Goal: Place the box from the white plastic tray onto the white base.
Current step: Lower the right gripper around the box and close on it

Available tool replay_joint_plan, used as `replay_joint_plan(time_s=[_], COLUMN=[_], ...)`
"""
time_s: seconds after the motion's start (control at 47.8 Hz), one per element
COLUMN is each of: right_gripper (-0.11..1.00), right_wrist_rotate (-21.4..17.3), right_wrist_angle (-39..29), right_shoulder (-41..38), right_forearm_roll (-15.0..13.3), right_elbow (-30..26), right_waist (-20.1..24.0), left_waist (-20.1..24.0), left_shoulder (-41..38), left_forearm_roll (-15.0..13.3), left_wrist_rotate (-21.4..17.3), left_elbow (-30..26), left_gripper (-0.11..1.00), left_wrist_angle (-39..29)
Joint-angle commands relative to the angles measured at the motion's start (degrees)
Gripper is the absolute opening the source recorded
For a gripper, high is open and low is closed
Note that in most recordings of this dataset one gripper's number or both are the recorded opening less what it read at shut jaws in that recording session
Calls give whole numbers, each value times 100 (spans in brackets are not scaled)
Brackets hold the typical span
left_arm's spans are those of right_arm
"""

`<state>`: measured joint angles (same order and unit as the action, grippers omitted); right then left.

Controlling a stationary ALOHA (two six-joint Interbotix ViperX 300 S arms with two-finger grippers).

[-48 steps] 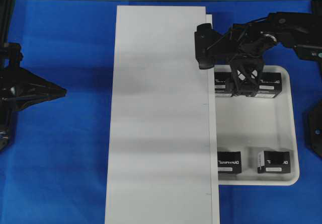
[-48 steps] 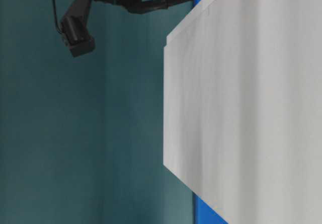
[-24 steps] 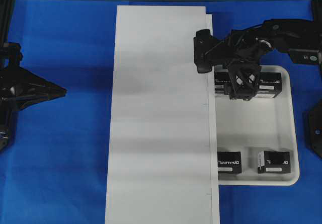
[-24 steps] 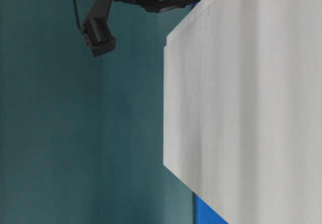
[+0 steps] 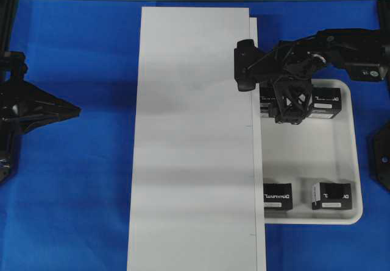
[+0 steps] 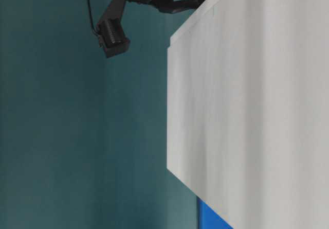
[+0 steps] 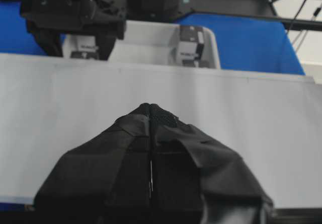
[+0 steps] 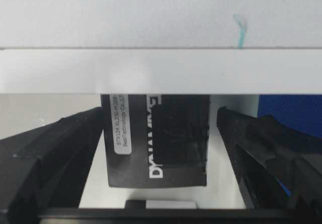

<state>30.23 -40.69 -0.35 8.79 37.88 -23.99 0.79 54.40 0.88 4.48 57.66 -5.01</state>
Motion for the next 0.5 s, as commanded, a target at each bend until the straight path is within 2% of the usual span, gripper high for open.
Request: replay_joint_plan(time_s=[0.0,0.23,0.335,0.397,0.481], right_gripper=[99,99,97,90,72], right_wrist_rotate=[9,0,0,0,0], right_wrist_angle=[97,167,211,220,220], right_shoulder=[-88,-105,-105,-97,-88], right_forearm_roll=[35,70,193,193,193], right_elbow=[-26,35,79,97,97], right_waist=[26,26,35,44,62], left_waist=[9,9,18,18,18], left_shoulder=[-26,-18,-26,-26,-26], left_forearm_roll=[9,9,9,9,9], left_wrist_rotate=[9,9,9,9,9], left_elbow=[-167,-167,-167,-167,-167], left_gripper=[-7,-7,-7,-7,-7], left_wrist_angle=[53,62,70,88,88])
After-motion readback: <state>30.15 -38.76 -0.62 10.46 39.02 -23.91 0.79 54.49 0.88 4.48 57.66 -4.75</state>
